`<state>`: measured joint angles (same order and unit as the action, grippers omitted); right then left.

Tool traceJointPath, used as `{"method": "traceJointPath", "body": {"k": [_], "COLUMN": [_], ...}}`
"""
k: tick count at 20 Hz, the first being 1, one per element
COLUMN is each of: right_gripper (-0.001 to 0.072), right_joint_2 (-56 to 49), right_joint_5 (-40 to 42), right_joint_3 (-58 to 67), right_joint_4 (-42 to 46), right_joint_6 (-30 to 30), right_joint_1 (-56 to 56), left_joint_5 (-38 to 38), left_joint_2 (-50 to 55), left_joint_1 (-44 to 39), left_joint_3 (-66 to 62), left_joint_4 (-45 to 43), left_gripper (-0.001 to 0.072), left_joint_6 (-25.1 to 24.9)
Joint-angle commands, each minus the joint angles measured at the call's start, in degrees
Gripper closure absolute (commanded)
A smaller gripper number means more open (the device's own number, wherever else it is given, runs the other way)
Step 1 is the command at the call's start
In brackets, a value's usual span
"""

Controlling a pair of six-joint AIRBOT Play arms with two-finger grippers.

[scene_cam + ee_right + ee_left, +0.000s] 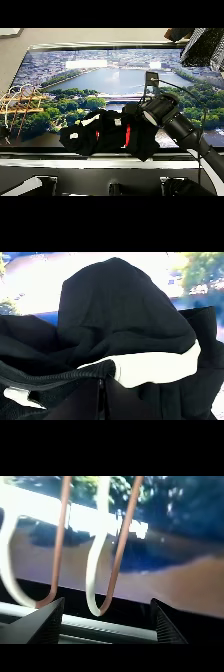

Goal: Fold the clothes and pants, and hang the long-sleeved shirts on hangers.

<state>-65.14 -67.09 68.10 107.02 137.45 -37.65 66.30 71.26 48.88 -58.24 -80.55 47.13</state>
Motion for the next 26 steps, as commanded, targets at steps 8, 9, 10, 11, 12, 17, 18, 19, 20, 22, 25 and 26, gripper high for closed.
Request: {"method": "traceJointPath", "body": {"k": [8, 9, 10, 11, 12, 17, 18, 19, 20, 22, 25, 26], "right_gripper": [0.0664, 0.0664, 0.0664, 0.0664, 0.0664, 0.0664, 0.0664, 0.0664, 0.0664, 0.0664, 0.0664, 0.0664], "right_joint_2": [-0.87, -0.87, -0.87, -0.87, -0.87, -0.87, -0.87, -0.87, -0.87, -0.87, -0.87, -0.87], "right_joint_5": [-0.28, -0.31, -0.44, -0.5, -0.46, -0.44, -0.44, -0.46, -0.48, -0.46, -0.48, -0.46], "right_joint_3": [-0.02, -0.02, -0.02, -0.02, -0.02, -0.02, -0.02, -0.02, -0.02, -0.02, -0.02, -0.02], "right_joint_4": [-0.04, -0.04, -0.02, 0.02, 0.2, 1.22, 1.29, 1.31, 1.29, 1.33, 1.44, 1.44], "right_joint_6": [-0.11, -0.11, -0.11, -0.17, -0.35, -0.33, -0.33, -0.33, -0.33, -0.33, -0.31, -0.31], "right_joint_1": [-0.04, -0.04, -0.04, -0.04, -0.04, -0.04, -0.04, -0.04, -0.04, -0.04, -0.04, -0.04], "left_joint_5": [-4.37, -4.81, -5.38, -5.99, -6.47, -7.67, -8.2, -8.55, -8.52, -8.04, -7.23, -7.26], "left_joint_2": [9.79, 10.54, 11.17, 11.72, 12.24, 14.29, 14.62, 14.99, 15.34, 15.56, 15.19, 14.78], "left_joint_1": [0.31, 0.31, 0.33, 0.33, 0.31, 0.31, 0.31, 0.31, 0.31, 0.28, 0.28, 0.31], "left_joint_3": [0.5, 0.5, 0.5, 0.5, 0.5, 0.5, 0.5, 0.5, 0.5, 0.48, 0.26, 0.0], "left_joint_4": [0.2, 0.22, 0.2, 0.2, 0.2, 0.2, 0.22, 0.22, 0.22, 0.46, 2.45, 4.07], "left_gripper": [0.0118, 0.0118, 0.0118, 0.0119, 0.0119, 0.0122, 0.0122, 0.0122, 0.0135, 0.05, 0.0666, 0.0667], "left_joint_6": [-17.81, -18.21, -18.56, -18.73, -18.75, -18.73, -18.73, -18.71, -18.69, -18.67, -18.69, -18.69]}}
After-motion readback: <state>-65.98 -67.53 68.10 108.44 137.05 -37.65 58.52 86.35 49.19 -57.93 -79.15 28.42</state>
